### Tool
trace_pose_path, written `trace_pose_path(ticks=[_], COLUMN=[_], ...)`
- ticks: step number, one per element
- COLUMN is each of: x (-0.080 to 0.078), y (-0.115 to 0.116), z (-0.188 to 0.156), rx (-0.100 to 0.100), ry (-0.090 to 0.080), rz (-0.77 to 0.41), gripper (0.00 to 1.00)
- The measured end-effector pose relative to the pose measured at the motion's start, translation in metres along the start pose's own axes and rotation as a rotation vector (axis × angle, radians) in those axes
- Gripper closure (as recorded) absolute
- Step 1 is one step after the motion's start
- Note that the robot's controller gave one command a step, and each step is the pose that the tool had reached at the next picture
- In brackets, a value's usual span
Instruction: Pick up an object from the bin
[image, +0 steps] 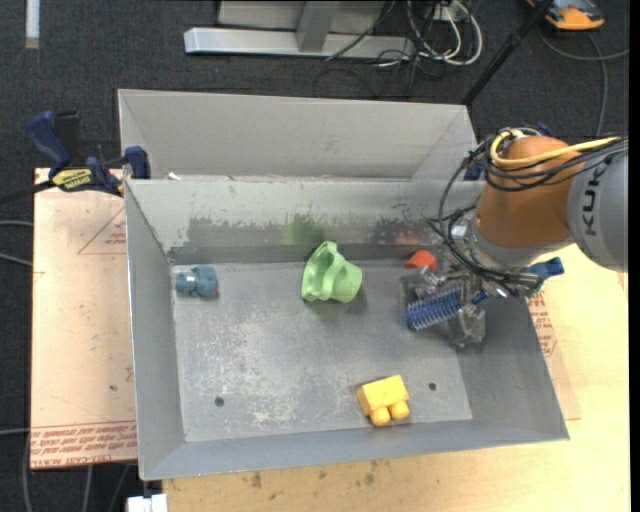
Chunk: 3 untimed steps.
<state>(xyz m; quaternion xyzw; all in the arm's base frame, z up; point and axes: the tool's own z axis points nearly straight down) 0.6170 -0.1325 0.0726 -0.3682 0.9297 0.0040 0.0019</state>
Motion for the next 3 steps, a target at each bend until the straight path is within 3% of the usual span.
trace_pose_path(ticks=[1, 2, 3], x=[0.0, 0.006, 0.01], y=[-0.001, -0.018, -0.014], z=[0.0, -0.115, -0.211], rx=[0.006, 0.013, 0.012], ry=[0.001, 0.0, 0.002], rz=[-0.005, -0.07, -0.276], gripper=[1.0, 1.0, 1.0])
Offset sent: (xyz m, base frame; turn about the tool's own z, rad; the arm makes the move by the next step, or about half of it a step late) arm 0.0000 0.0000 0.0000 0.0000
